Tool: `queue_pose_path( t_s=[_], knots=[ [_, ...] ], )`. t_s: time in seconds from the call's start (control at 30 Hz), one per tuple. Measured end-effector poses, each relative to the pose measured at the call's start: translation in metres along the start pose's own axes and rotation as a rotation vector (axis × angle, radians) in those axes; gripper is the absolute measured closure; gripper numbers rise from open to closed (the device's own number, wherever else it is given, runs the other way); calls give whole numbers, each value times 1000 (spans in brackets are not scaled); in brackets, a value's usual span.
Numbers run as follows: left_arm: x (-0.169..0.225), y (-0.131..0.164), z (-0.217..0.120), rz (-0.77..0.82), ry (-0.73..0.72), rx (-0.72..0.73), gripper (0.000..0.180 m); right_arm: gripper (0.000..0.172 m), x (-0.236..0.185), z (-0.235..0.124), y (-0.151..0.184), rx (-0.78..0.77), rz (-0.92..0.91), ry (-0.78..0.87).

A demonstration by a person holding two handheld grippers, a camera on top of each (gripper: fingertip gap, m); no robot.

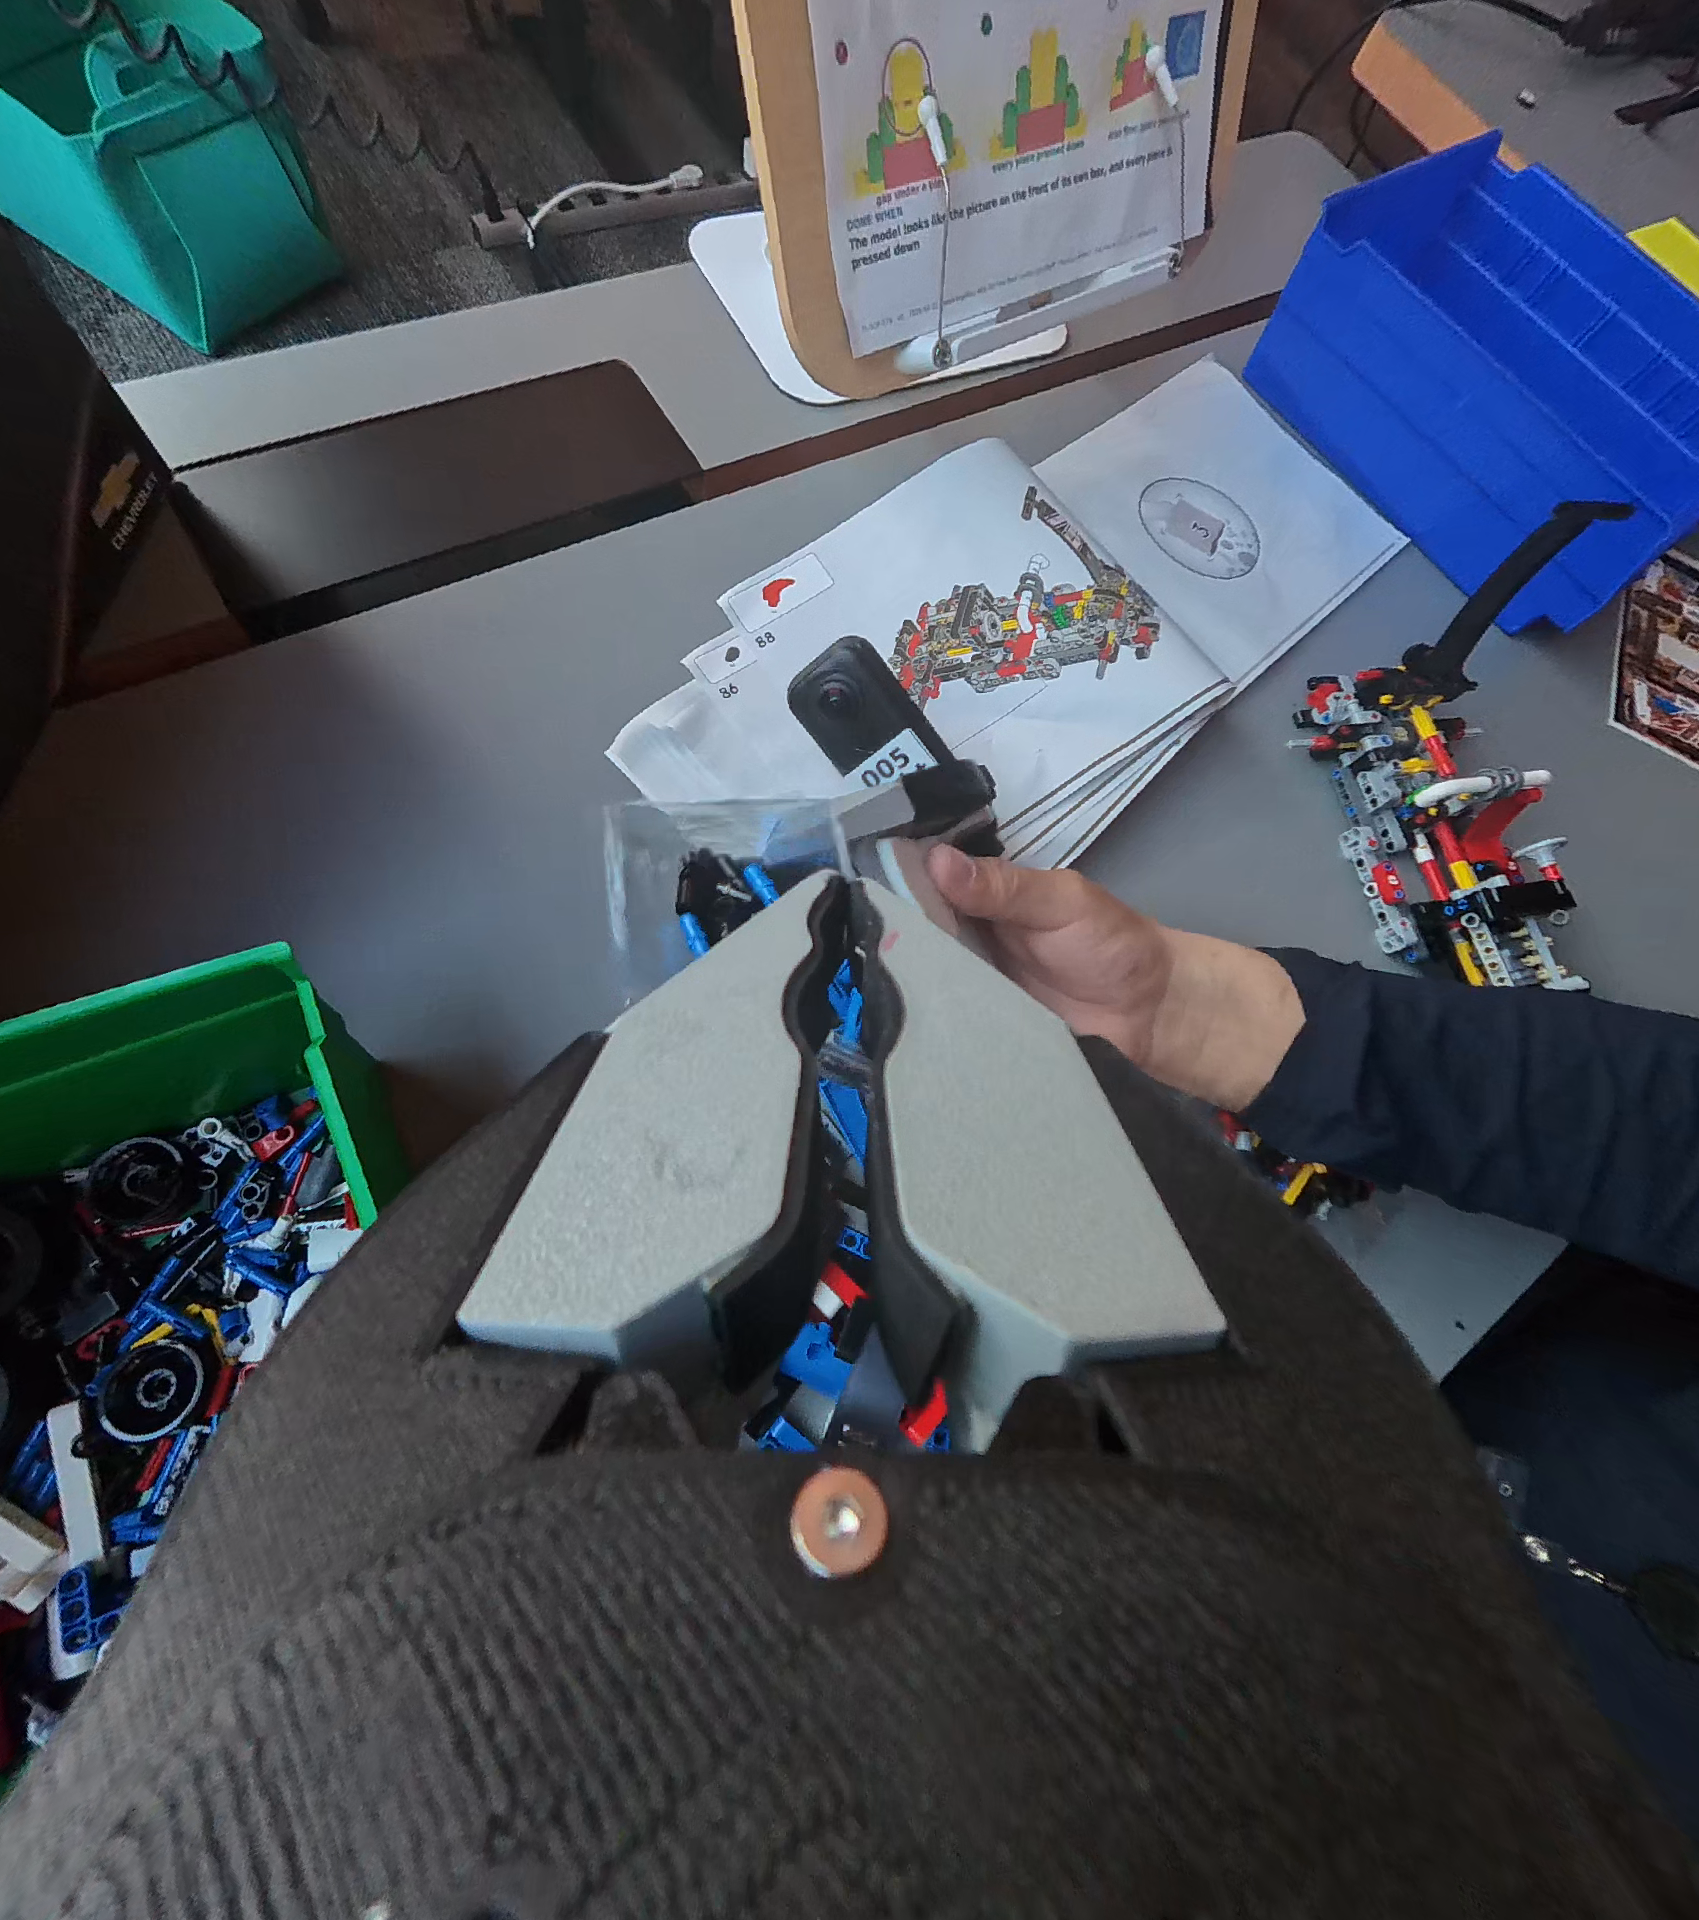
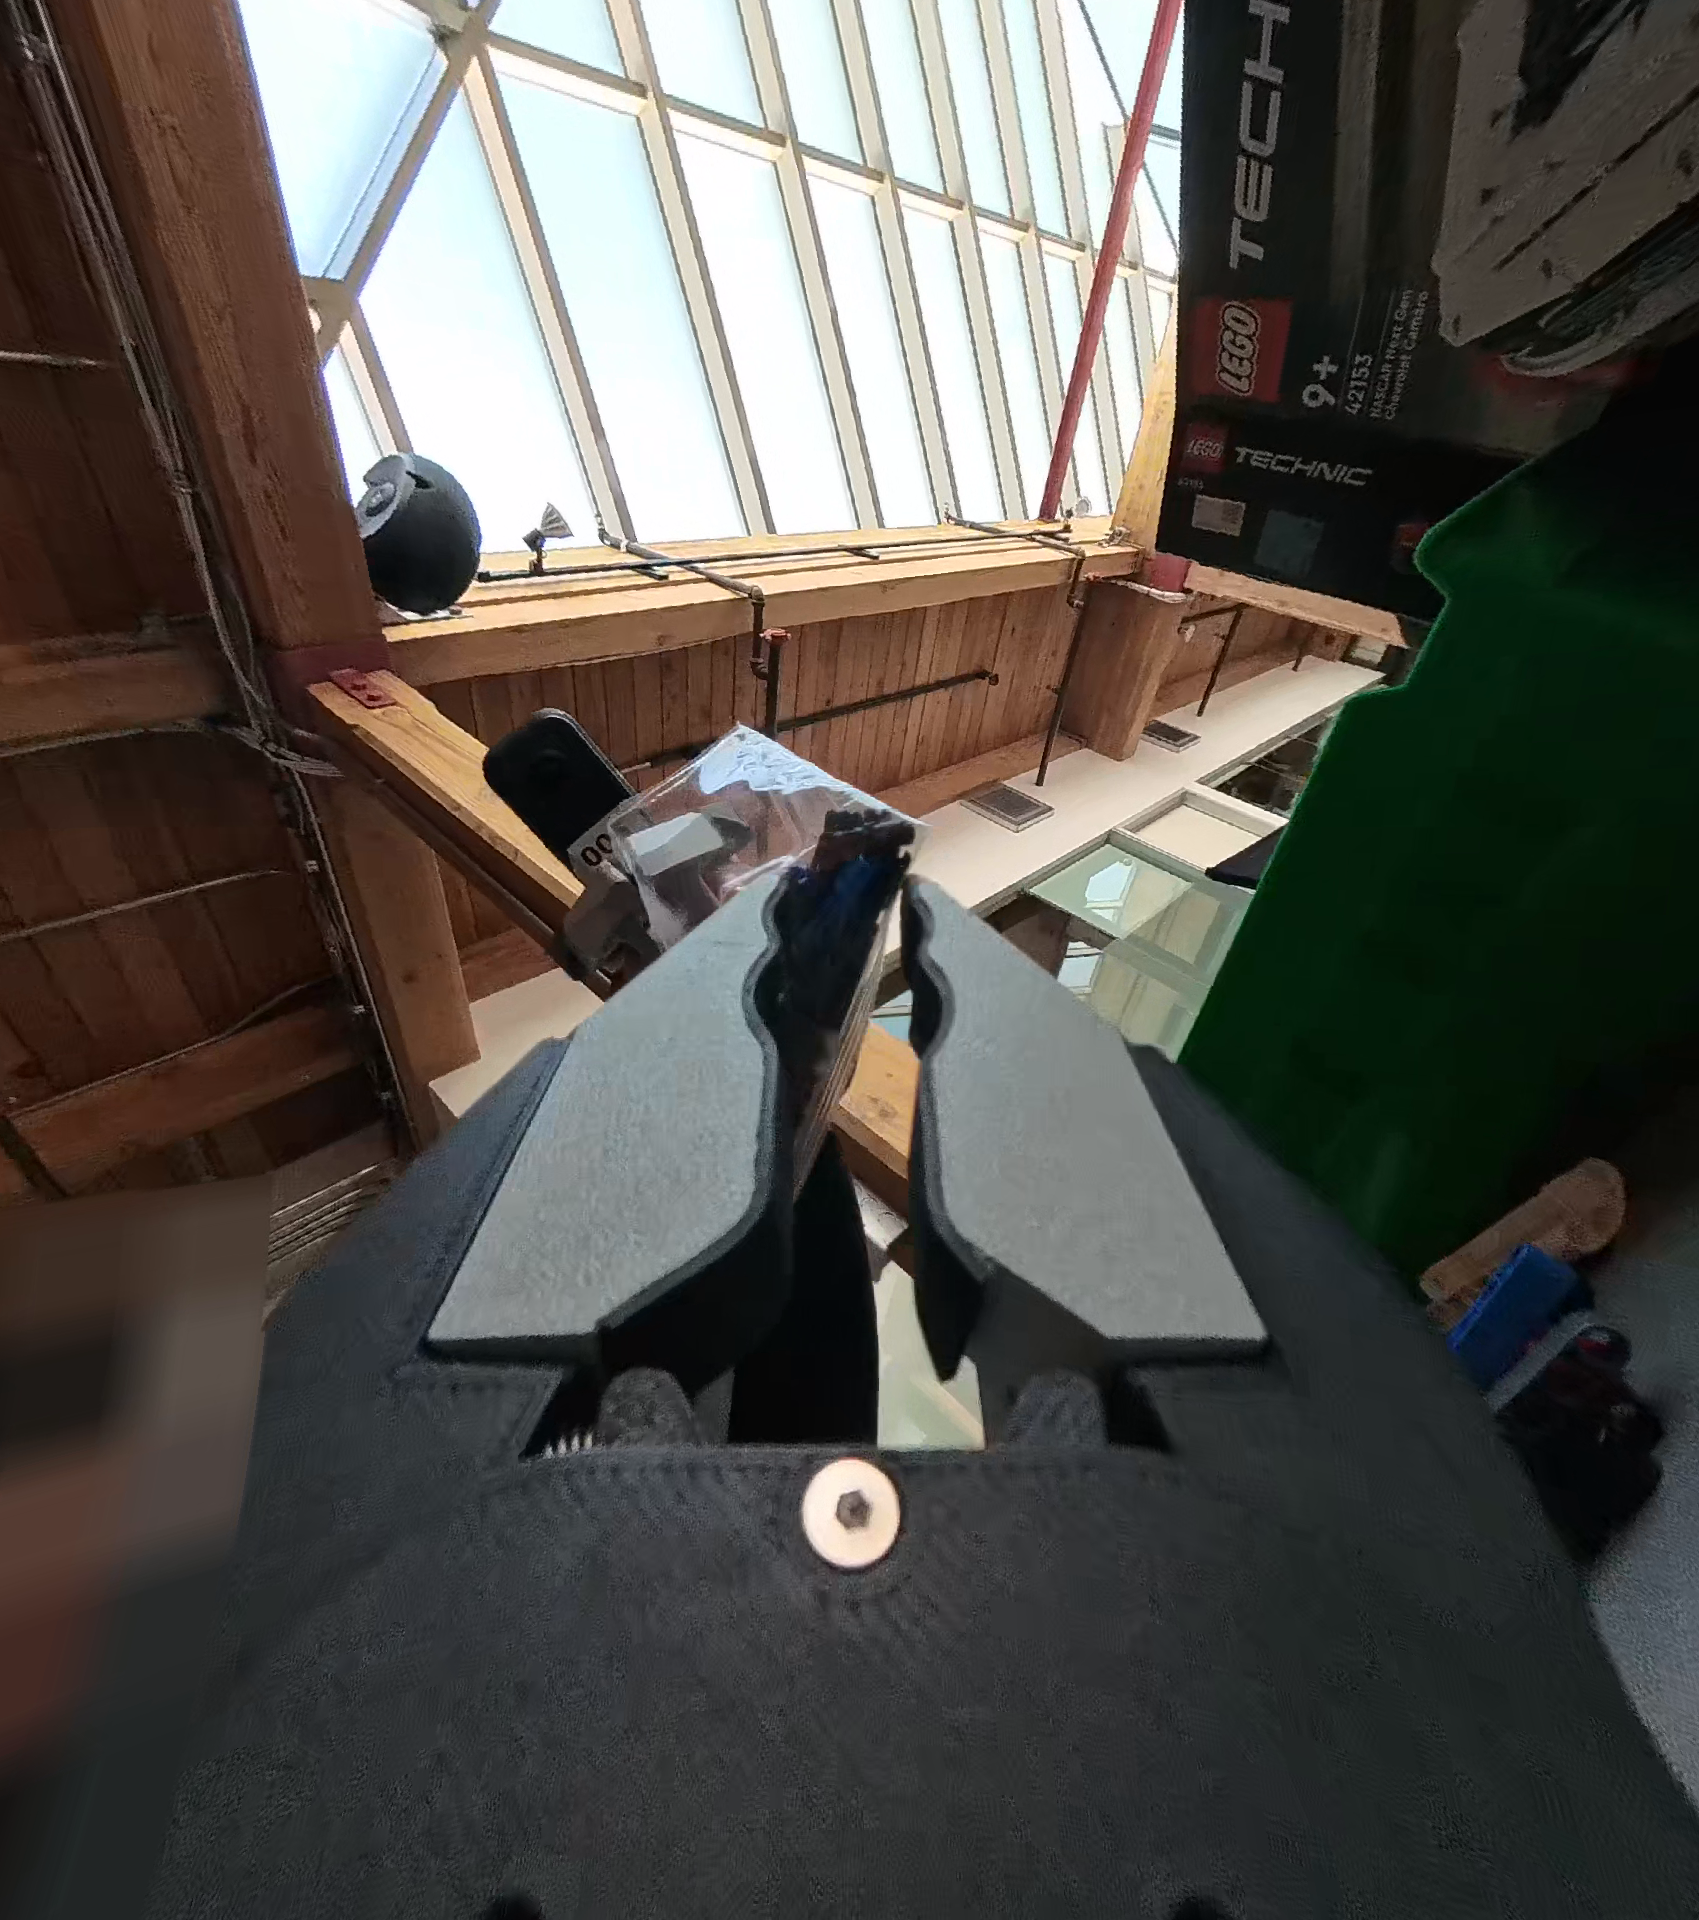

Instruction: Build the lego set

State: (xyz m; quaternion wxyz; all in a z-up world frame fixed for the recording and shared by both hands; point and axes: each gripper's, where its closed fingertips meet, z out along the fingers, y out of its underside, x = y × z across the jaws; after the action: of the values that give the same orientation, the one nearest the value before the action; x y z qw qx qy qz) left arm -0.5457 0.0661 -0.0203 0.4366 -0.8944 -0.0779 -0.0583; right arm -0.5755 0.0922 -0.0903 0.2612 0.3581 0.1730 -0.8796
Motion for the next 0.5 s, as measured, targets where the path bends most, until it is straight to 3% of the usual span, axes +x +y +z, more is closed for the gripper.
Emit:
queue_pose_path(
  t_s=[0.1, 0.17, 0.33, 0.5],
  knots=[
    [-5, 4, -2, -10, -16, -4, 180, 172, -12, 1, -3, 27, 6, -60],
    [-8, 8, -3, -23, -22, -5, 180, 172, -19, 0, -7, 49, 4, -77],
    [-26, 30, 5, -69, -65, -26, 180, 172, -10, -8, -16, 31, -122, 128],
    [-44, 69, 38, -126, -104, -56, 180, 172, 5, -18, -32, -7, -191, 357]
  ],
)
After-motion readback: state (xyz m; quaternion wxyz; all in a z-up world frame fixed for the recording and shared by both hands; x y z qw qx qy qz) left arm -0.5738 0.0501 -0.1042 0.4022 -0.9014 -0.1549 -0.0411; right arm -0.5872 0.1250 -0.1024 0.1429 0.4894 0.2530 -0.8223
